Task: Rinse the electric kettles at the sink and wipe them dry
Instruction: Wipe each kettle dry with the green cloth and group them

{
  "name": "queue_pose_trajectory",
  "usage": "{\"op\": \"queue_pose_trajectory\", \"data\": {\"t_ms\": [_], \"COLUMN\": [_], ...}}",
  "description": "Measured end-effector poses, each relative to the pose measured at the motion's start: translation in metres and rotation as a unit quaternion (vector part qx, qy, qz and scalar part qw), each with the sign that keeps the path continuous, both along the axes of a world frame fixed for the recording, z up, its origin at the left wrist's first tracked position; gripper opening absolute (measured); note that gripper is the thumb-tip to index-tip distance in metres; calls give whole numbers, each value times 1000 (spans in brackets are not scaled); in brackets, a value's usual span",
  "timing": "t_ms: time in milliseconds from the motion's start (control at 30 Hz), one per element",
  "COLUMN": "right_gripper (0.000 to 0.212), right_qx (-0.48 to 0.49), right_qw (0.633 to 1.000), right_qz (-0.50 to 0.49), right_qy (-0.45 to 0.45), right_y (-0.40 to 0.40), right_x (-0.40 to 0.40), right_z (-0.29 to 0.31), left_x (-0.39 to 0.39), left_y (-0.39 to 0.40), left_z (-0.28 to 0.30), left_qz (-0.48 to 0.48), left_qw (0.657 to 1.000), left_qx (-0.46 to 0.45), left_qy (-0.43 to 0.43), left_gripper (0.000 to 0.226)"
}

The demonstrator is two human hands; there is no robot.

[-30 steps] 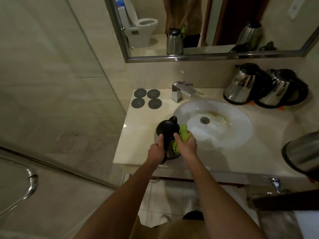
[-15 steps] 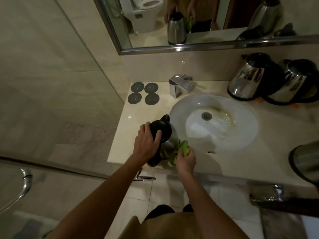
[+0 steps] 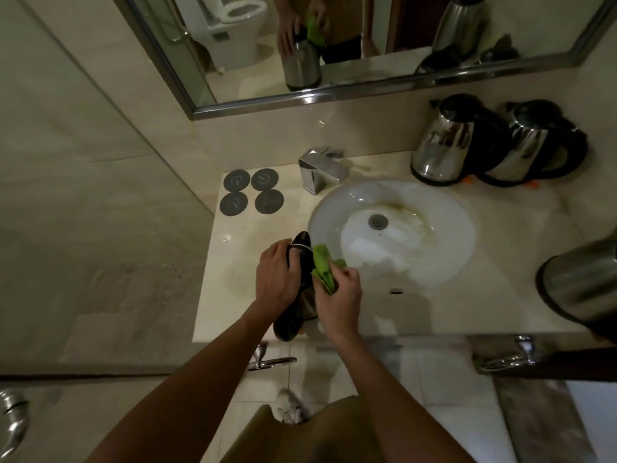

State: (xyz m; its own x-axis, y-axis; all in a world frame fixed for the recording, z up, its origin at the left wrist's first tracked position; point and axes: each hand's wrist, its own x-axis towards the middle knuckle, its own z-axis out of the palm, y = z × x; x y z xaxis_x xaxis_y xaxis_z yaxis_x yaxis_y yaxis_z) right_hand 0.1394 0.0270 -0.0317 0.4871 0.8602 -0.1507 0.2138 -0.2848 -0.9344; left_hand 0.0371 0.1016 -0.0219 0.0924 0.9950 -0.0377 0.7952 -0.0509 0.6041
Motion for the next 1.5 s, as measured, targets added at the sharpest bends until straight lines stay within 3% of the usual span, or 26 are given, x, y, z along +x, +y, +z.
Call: {"op": "queue_pose_trajectory", "data": {"t_ms": [133, 300, 400, 467, 533, 667, 900, 1000, 1133, 1233, 1333, 1500], "right_gripper": [52, 66, 53, 49, 53, 40, 72, 70, 21, 26, 47, 51], "right_qx": [-11, -174, -104, -27, -3, 6, -217, -141, -29, 3, -80, -181], "right_qw": [997, 974, 981, 994, 997, 995, 959, 967, 964, 975, 981, 934], "right_qz": [17, -62, -77, -37, -19, 14, 89, 28, -19, -6, 19, -37], "right_qy": [-75, 127, 147, 102, 78, 94, 161, 211, 264, 221, 176, 307], "right_y": [0, 4, 0, 1, 8, 29, 58, 47, 20, 28, 43, 8], "right_x": [-8, -11, -22, -30, -30, -10, 21, 11, -14, -12, -4, -8], "right_z": [-10, -34, -26, -22, -23, -21, -18, -25, 9, 5, -29, -32], "left_x": [-1, 0, -1, -1, 0, 0, -1, -2, 0, 0, 1, 0], "left_y": [2, 0, 2, 3, 3, 3, 3, 3, 4, 4, 2, 3], "left_z": [-2, -1, -2, -2, -2, -3, -3, -4, -3, -3, -1, 0], "left_qz": [-1, 19, 19, 19, 22, 23, 26, 25, 29, 34, 41, 40], "left_qw": [1000, 1000, 1000, 1000, 999, 999, 999, 999, 999, 999, 999, 999], "left_qx": [6, 8, 13, 14, 12, 16, 7, 8, 6, 1, 1, -5], "left_qy": [0, -12, -13, -18, -23, -29, -29, -31, -34, -34, -36, -36], "left_gripper": [43, 35, 30, 29, 29, 31, 34, 35, 34, 30, 30, 31]}}
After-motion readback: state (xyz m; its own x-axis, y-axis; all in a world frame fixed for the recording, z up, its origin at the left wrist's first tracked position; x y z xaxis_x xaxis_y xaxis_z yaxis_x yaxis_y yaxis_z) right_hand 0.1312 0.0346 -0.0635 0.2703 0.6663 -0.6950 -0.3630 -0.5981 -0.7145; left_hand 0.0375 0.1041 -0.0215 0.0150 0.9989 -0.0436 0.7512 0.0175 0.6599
